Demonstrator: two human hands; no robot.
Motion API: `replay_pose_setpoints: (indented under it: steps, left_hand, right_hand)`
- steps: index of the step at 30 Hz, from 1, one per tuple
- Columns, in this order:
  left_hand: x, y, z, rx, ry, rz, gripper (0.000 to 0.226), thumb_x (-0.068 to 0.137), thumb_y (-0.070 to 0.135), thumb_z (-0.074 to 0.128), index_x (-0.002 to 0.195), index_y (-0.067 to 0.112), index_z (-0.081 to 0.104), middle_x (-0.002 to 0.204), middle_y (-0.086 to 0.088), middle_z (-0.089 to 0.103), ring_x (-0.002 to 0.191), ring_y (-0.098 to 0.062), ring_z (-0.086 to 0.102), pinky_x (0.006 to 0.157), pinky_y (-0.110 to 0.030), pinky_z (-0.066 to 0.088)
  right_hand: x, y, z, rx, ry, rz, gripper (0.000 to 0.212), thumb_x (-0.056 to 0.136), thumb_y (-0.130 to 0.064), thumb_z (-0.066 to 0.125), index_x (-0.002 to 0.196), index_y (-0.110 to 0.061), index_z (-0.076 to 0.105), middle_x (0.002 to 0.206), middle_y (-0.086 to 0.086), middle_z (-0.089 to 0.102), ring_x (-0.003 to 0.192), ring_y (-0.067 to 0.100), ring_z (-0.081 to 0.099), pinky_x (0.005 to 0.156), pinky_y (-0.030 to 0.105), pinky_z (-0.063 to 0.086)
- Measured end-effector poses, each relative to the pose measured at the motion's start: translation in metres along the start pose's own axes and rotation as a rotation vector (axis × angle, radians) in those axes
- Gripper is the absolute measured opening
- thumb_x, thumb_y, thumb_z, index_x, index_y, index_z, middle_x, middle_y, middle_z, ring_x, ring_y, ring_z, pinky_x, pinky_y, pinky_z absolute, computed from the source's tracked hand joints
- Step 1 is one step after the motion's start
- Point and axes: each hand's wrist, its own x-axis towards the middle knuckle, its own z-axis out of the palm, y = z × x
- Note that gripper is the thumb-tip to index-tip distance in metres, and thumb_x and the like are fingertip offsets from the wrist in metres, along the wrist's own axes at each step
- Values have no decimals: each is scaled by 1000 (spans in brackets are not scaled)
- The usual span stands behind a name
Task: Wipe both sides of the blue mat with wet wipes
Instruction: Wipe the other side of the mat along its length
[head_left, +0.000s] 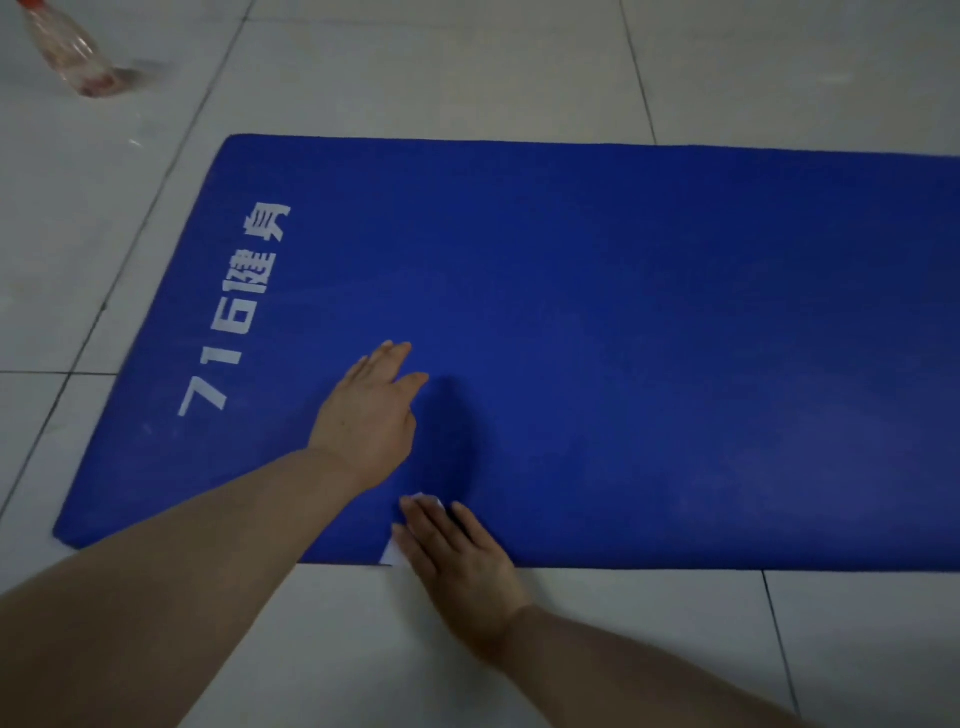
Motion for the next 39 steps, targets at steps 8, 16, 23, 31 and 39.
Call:
replay_pose_setpoints:
  steps: [8, 16, 23, 31, 39]
  left_hand:
    - [-5, 80, 61, -76, 7, -15, 49, 100, 12, 39, 149, 13, 34, 162, -9, 6, 149, -23, 3, 118, -30, 3]
    - [-31, 123, 105, 14, -34, 68, 60, 69, 1, 78, 126, 6, 60, 144, -22, 44, 131, -36, 46, 105, -45, 32]
    - [-24, 155, 121, -22, 8, 111, 61, 74, 2, 74, 132, 6, 55, 147, -21, 40, 133, -36, 42, 107, -48, 31]
    - [2, 212, 140, -75, 19, 128, 51, 84, 10, 65, 133, 5, 54, 150, -20, 37, 137, -34, 37, 109, -44, 27]
    - [9, 248, 159, -47, 13, 193, 50, 94, 26, 28, 135, 8, 52, 151, -17, 36, 138, -29, 34, 115, -37, 17]
  right_hand:
    - [-74, 84, 11, -129, 13, -31, 57, 83, -21, 31, 137, -15, 46, 144, 1, 46, 132, 17, 42, 115, 39, 8]
    - [-148, 154, 16, -249, 99, 85, 65, 83, -11, 34, 146, -7, 16, 154, 4, 16, 141, 19, 17, 116, 43, 2]
    - [-187, 181, 13, -257, 126, 255, 66, 79, -8, 40, 143, -6, 26, 153, 9, 20, 146, 24, 3, 117, 46, -1]
    - [-146, 166, 12, -173, 4, 172, 60, 72, -40, 72, 129, -26, 58, 136, -2, 54, 132, 18, 43, 113, 46, 22]
    - [-215, 237, 27, -307, 73, 121, 58, 89, -19, 29, 147, -13, 20, 153, 0, 21, 140, 16, 24, 117, 43, 4]
